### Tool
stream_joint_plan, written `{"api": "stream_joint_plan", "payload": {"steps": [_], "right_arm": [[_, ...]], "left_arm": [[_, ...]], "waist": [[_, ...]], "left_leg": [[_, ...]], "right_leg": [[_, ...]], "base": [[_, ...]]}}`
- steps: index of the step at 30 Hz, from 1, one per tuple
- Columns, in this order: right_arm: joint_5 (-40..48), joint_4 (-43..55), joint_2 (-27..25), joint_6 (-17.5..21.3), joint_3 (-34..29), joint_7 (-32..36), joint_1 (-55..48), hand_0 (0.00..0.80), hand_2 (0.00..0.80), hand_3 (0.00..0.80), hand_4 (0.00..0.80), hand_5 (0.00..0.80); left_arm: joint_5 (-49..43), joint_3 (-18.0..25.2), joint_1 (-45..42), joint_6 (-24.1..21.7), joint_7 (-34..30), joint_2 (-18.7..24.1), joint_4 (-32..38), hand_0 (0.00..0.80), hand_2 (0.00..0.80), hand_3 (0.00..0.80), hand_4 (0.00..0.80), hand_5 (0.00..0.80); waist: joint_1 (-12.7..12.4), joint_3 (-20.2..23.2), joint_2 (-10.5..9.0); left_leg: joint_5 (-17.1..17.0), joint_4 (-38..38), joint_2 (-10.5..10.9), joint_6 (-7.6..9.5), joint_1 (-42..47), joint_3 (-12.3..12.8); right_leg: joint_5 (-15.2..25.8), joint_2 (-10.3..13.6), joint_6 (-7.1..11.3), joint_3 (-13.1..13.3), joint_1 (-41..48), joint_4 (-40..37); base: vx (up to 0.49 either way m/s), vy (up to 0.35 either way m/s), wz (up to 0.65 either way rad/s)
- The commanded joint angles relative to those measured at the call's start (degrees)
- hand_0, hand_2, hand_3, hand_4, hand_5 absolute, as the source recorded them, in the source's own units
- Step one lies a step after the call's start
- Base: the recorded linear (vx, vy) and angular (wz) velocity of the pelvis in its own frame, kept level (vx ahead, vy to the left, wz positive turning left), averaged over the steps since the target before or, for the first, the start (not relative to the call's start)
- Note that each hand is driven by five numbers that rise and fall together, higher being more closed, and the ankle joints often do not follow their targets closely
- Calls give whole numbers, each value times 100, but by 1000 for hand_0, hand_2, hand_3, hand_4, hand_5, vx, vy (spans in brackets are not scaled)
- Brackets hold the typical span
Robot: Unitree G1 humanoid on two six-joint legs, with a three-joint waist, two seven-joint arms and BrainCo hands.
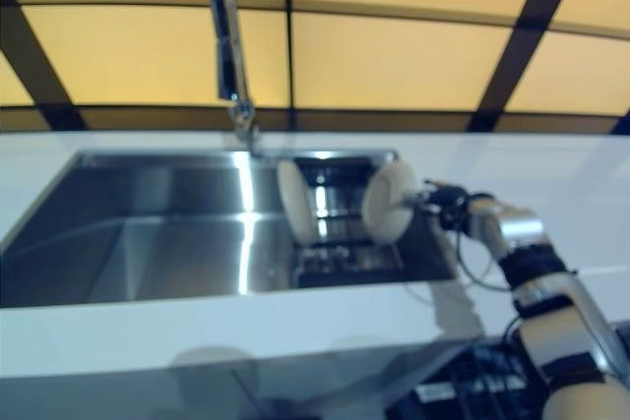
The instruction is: Take plates into dishwasher
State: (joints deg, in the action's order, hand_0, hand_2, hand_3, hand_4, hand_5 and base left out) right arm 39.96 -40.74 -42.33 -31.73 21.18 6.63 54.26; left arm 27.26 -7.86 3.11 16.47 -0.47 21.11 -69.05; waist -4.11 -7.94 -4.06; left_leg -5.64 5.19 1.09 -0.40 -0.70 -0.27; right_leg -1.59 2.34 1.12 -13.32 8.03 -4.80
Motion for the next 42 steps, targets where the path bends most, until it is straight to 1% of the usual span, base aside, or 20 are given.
{"api": "stream_joint_plan", "payload": {"steps": [1, 16, 22, 23, 24, 28, 31, 35, 39, 42], "right_arm": [[114, 116, 63, 124, 371, -113, 531, 0, 0, 0, 0, 0], [144, 332, 319, -148, 514, -274, 643, 0, 0, 0, 0, 0], [95, 269, 388, -269, 528, -295, 630, 0, 0, 0, 0, 0], [14, 255, 401, -238, 550, -338, 642, 527, 527, 527, 527, 527], [-107, 238, 400, -192, 562, -369, 653, 800, 800, 800, 800, 800], [-545, 98, 352, -167, 664, -318, 763, 800, 800, 800, 800, 800], [-617, 78, 291, -142, 698, -341, 811, 800, 800, 800, 800, 800], [-1028, -42, 139, 10, 779, -308, 918, 800, 800, 800, 800, 800], [-1107, -89, 43, 78, 830, -281, 1015, 800, 800, 800, 800, 800], [-1081, -53, -26, 154, 887, -485, 1118, 800, 800, 800, 800, 800]], "left_arm": [[79, -381, 222, 33, 89, -3, -263, 0, 0, 0, 0, 0], [150, -392, 240, 133, 119, -58, -265, 0, 0, 0, 0, 0], [230, -411, 252, 181, 170, -88, -255, 0, 0, 0, 0, 0], [245, -414, 258, 197, 189, -97, -252, 0, 0, 0, 0, 0], [265, -416, 260, 206, 202, -99, -253, 0, 0, 0, 0, 0], [311, -412, 264, 190, 203, -105, -286, 0, 0, 0, 0, 0], [319, -402, 261, 187, 216, -102, -294, 0, 0, 0, 0, 0], [290, -407, 260, 179, 172, -71, -286, 0, 0, 0, 0, 0], [276, -432, 269, 163, 156, -72, -268, 0, 0, 0, 0, 0], [210, -423, 264, 137, 99, -50, -273, 0, 0, 0, 0, 0]], "waist": [[-211, 170, -12], [-224, 274, -57], [-248, 252, -54], [-254, 242, -52], [-255, 238, -50], [-274, 219, -46], [-275, 226, -68], [-278, 267, -98], [-266, 288, -115], [-244, 321, -127]], "left_leg": [[406, -19, -332, -454, 370, 287], [429, -19, -321, -458, 441, 293], [430, -19, -317, -450, 441, 279], [429, -19, -318, -450, 434, 277], [429, -19, -318, -451, 430, 278], [420, -19, -319, -457, 412, 269], [427, -19, -324, -461, 428, 275], [433, -19, -334, -466, 446, 297], [448, -19, -331, -464, 470, 305], [460, -19, -338, -472, 503, 336]], "right_leg": [[434, 356, 698, 44, -275, -20], [388, 361, 704, 16, -191, -20], [384, 365, 708, 8, -184, -20], [383, 365, 707, 4, -191, -20], [383, 364, 708, 3, -195, -20], [392, 370, 721, 1, -213, -20], [399, 384, 737, -15, -202, -20], [405, 391, 752, -28, -193, -20], [409, 384, 760, -6, -187, -20], [409, 381, 768, 10, -171, -20]], "base": [[0, 0, 0], [7, 8, 1], [0, 0, 0], [0, 0, 0], [0, 0, 0], [0, 0, 0], [0, 0, 0], [0, 0, 0], [0, 0, 0], [0, 0, 0]]}}
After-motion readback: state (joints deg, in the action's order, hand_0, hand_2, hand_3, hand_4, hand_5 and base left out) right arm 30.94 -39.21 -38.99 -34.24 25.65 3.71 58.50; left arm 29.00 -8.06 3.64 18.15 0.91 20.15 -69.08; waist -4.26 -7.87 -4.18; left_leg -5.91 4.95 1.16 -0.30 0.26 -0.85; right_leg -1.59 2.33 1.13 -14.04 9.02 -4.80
